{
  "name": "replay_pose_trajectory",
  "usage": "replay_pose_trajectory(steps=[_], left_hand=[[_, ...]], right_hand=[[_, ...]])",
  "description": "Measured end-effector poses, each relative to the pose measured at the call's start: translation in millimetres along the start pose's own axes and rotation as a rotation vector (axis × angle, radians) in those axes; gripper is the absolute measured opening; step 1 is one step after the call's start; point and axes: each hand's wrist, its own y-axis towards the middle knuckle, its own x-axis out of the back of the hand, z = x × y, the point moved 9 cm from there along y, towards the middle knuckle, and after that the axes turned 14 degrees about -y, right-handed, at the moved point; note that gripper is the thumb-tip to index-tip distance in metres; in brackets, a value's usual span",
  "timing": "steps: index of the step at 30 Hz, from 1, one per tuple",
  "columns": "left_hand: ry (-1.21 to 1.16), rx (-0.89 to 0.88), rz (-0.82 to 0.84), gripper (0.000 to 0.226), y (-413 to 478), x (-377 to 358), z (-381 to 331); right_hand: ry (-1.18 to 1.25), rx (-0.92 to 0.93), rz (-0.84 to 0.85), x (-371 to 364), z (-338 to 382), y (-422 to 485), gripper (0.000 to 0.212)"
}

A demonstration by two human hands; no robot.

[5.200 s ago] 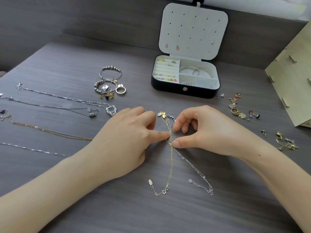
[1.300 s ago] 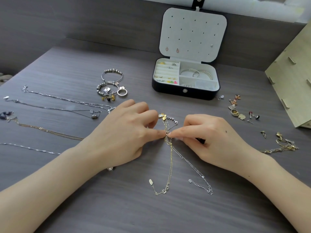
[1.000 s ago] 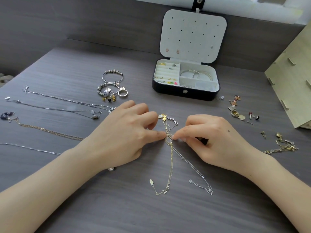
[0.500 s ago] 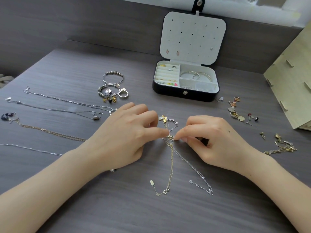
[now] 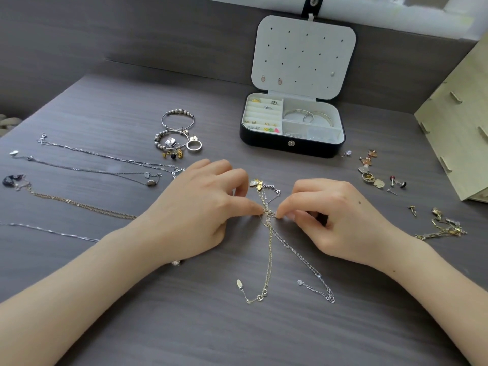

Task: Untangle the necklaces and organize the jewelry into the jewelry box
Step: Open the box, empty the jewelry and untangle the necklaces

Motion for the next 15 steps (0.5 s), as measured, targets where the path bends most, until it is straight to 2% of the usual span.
replay_pose_trajectory(steps=[15], left_hand=[[-0.039, 0.011, -0.017, 0.050, -2.9, 1.4, 2.1]], right_hand=[[-0.009, -0.012, 0.012, -0.7, -1.5, -0.7, 0.020]])
